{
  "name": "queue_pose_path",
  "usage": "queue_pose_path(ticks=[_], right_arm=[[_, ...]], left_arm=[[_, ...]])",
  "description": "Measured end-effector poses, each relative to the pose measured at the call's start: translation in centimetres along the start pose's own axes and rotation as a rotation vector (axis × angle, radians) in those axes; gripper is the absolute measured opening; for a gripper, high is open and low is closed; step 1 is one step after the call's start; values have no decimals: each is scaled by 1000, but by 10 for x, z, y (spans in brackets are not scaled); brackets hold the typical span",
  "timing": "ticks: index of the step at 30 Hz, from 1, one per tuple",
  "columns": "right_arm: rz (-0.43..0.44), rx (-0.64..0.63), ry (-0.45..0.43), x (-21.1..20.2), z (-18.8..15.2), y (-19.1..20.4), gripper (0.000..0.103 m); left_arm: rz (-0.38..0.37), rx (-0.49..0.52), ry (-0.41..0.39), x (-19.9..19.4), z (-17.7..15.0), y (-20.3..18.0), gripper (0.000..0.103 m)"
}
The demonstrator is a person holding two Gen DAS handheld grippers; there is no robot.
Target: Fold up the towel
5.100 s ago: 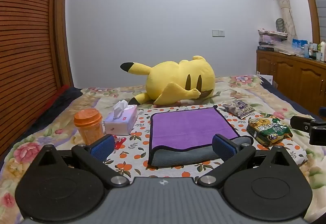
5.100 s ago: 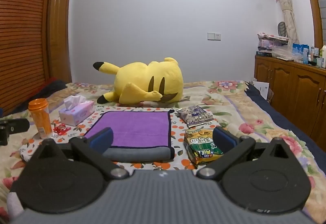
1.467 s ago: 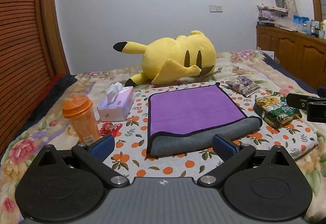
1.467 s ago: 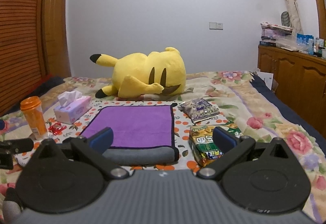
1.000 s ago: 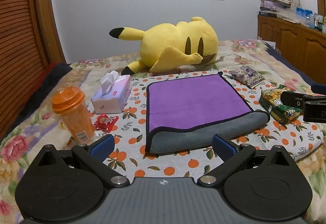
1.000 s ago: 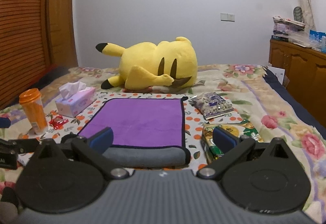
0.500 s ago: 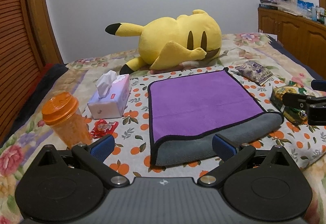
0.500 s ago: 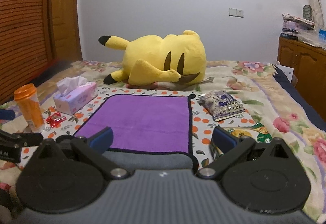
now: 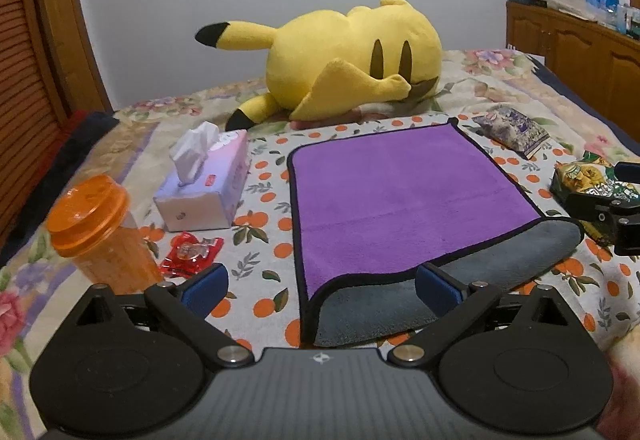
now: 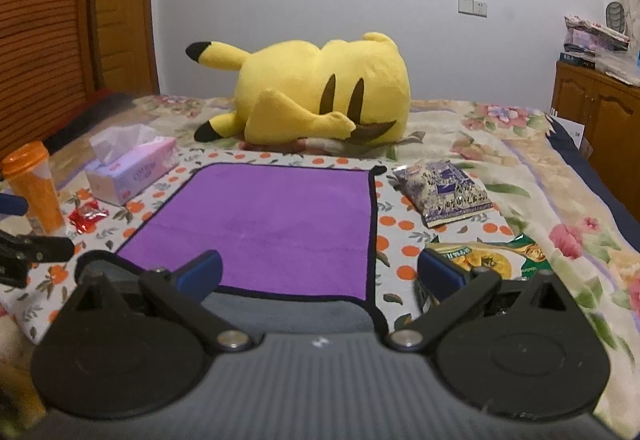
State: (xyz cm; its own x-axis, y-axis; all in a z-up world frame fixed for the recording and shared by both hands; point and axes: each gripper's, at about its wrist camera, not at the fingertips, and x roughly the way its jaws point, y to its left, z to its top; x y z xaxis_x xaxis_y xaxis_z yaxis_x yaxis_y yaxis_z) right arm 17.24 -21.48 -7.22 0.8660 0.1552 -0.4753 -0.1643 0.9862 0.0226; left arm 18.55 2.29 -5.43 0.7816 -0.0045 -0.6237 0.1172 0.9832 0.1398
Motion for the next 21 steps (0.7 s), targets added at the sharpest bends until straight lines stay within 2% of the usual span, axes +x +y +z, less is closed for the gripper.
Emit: queue_pose_path(ticks=[5,16,21], right_arm=[[-3,-8,23,12,-1,-3,103],[2,-6,97,37,-10,-12,103],[16,-1,126,44,-14,-15,103]], left_arm=[[-27,-4,30,16,2,5,94],[-83,27,87,50,-1,8,64],[-107,39,121,63,-6,8,62]])
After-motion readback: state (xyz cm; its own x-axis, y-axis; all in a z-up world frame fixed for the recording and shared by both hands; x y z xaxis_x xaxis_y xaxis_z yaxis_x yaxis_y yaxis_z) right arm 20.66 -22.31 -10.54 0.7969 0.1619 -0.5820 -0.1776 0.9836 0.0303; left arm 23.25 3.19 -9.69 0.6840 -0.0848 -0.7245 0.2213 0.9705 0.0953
